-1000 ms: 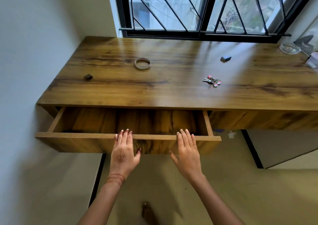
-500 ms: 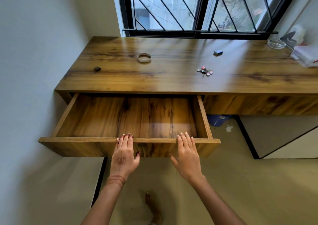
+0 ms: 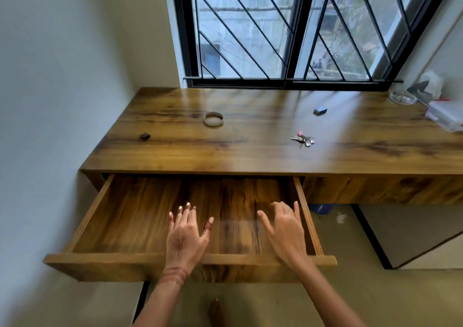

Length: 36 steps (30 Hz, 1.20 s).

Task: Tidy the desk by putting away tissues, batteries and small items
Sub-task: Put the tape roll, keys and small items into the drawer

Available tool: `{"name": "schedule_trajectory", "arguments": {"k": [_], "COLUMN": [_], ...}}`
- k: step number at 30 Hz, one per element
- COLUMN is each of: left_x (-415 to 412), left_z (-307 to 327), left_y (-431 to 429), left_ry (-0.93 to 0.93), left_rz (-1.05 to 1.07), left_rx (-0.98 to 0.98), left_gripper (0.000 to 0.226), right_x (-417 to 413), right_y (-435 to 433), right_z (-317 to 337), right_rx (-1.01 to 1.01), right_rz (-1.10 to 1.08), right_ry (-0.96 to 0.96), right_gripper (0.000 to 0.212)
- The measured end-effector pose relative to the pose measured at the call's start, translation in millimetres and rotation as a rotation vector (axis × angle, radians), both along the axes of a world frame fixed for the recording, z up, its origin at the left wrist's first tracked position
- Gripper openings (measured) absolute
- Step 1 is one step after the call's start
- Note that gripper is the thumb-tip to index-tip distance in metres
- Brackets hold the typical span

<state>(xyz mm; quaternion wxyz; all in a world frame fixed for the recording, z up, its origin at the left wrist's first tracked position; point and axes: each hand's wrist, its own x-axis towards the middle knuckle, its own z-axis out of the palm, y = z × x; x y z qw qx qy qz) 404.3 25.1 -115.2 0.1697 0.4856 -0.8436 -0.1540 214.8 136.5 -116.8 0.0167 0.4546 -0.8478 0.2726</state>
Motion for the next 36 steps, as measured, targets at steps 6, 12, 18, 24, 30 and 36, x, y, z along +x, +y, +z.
{"name": "schedule_trajectory", "arguments": {"k": [6, 12, 18, 24, 30, 36], "left_x": [-65, -127, -183, -211, -220, -208], "left_z": [20, 27, 20, 4, -7, -4], "left_y": [-93, -190, -270, -299, -298, -283], "left_ry": [-0.057, -0.147, -0.184, -0.122, -0.008, 0.103], "left_rz": [-0.025, -0.084, -0.091, -0.063, 0.018, -0.019], "left_rx": [0.006, 0.096, 0.137, 0.123, 0.034, 0.047], "left_gripper": [0.066, 0.071, 0.076, 0.062, 0.042, 0.035], "right_x": [-87, -178, -235, -251, -255, -246], "right_y": [-82, -145, -177, -188, -190, -184], "right_z": [28, 30, 8, -15, -17, -1], "right_rx": [0.063, 0.045, 0.045, -0.012, -0.089, -0.332], "right_rz": [-0.173, -0.363, -0.561, -0.629, -0.624, -0.628], "right_ry": [-0.032, -0.097, -0.171, -0.128, -0.099, -0.293], "right_gripper": [0.046, 0.042, 0.058, 0.036, 0.029, 0.018]}}
